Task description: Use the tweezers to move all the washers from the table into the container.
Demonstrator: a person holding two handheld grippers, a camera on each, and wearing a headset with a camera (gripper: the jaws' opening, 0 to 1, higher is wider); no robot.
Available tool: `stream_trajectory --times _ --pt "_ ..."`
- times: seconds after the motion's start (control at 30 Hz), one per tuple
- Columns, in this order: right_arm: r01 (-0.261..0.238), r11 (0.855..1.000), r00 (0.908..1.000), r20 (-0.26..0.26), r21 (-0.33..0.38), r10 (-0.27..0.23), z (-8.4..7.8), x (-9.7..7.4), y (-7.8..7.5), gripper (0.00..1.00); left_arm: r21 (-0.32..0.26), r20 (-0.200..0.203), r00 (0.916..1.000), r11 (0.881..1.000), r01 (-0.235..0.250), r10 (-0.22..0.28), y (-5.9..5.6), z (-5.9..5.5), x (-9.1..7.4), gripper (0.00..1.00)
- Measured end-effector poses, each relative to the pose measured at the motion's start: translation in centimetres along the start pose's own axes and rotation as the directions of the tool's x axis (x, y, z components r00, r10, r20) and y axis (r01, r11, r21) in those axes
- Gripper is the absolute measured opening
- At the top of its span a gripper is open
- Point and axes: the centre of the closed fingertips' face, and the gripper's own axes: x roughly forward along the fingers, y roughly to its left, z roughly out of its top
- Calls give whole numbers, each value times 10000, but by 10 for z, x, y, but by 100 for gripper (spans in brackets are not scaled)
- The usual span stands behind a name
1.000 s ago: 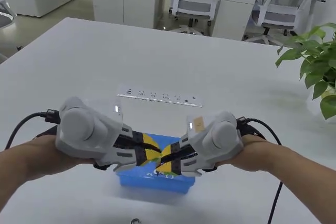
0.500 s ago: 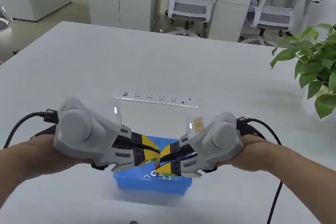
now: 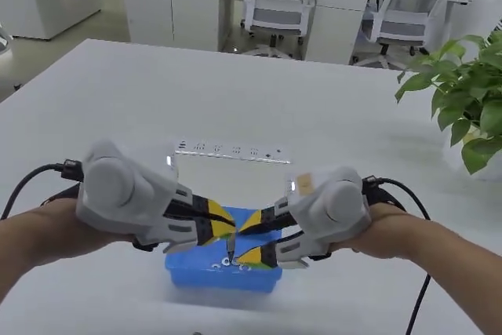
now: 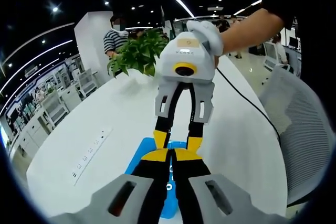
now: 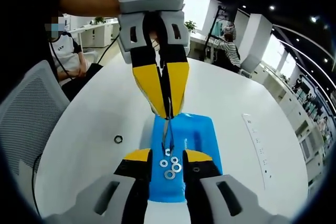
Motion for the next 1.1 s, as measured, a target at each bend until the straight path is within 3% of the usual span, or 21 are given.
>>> stream_trajectory --times 0.57,1.1 --pt "775 9923 9968 115 970 -790 -4 -26 6 37 -182 -74 10000 9998 -64 63 -3 7 -16 5" --pt "1423 9711 9890 130 1917 -1474 -12 -42 22 52 -441 -102 9998 9989 -164 159 -13 5 -35 5"
